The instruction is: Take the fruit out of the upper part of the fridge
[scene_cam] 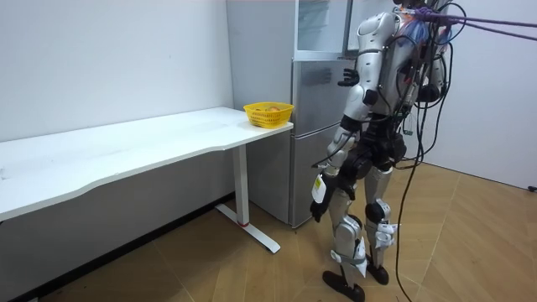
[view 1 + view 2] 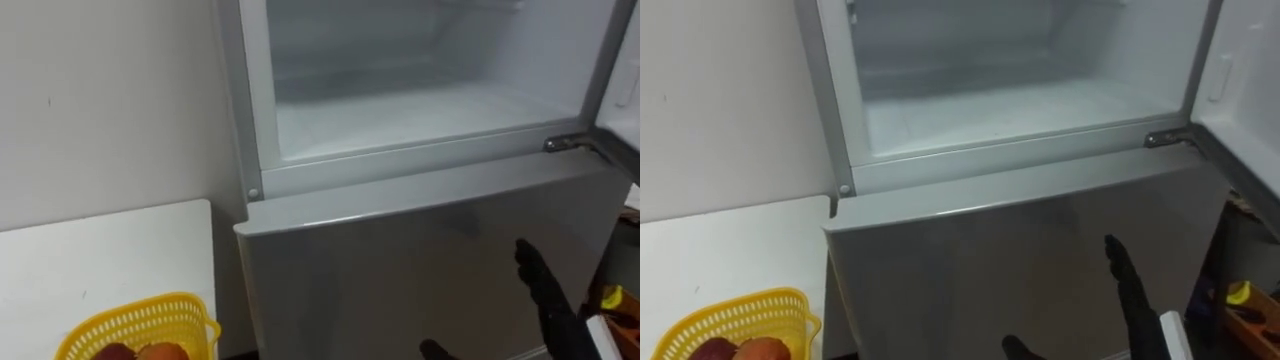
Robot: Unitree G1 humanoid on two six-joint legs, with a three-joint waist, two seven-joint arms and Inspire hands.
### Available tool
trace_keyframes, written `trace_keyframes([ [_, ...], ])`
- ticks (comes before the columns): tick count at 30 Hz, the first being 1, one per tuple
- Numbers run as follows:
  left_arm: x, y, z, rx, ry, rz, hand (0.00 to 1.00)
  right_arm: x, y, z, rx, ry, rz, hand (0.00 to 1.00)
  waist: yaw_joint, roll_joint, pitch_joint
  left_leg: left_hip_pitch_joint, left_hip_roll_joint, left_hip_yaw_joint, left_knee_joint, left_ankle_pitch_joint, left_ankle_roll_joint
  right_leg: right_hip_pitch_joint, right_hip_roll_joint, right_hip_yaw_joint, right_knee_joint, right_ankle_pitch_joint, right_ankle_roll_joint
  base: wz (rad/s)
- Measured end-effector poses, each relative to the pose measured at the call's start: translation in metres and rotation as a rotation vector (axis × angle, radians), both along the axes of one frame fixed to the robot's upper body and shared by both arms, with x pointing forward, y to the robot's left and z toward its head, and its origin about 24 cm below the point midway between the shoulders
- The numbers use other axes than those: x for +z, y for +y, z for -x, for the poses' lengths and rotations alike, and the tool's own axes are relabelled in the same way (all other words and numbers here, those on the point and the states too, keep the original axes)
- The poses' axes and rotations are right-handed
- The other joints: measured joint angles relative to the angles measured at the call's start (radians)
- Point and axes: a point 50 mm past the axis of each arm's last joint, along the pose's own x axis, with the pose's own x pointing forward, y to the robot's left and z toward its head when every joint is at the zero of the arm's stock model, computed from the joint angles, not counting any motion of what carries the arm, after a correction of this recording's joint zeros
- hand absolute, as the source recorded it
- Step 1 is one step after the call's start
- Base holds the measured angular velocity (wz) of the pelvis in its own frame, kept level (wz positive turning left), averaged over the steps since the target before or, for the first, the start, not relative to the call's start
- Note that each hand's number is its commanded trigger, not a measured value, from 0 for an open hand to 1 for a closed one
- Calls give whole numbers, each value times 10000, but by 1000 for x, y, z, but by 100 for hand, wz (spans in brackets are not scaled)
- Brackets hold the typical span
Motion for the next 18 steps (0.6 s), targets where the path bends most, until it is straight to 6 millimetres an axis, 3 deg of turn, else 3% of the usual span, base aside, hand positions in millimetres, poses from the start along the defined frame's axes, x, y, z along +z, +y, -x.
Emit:
trace_keyframes([
  [2, 0, 0, -2, 0, -51, -2, 0, -1, 0, 0, -17, 60, 1, 0, -7, 53, -40, -75, 0, 23, 19, 4, -2, -71, 9, 22, -74, 5, 0, 0],
  [8, 0, 0, -2, 1, -72, 17, 0, -11, -1, 2, 47, 527, 384, 0, -22, 73, -54, -83, 9, 85, -9, 4, -7, -48, 21, 12, -96, 23, -2, -1],
  [11, 1, 2, -4, -18, -166, -39, 0, -32, -4, 10, 118, 1623, 393, 0, 38, 16, -58, -44, 11, 89, -27, -4, -20, -3, 17, -12, -100, 23, -1, 0],
  [13, 2, 3, -3, -13, -173, -95, 0, -54, -7, 18, 175, 2712, 262, 0, 70, -48, 14, 74, 10, 88, -111, -25, -46, 125, 14, -88, -113, 21, 1, 0],
  [18, 2, 5, -1, -9, -135, -134, 0, -83, -9, 29, 269, 4383, 160, 0, 105, -132, 55, 9, 3, 39, -88, -72, -26, 106, 0, -93, -118, 18, 7, 0],
])
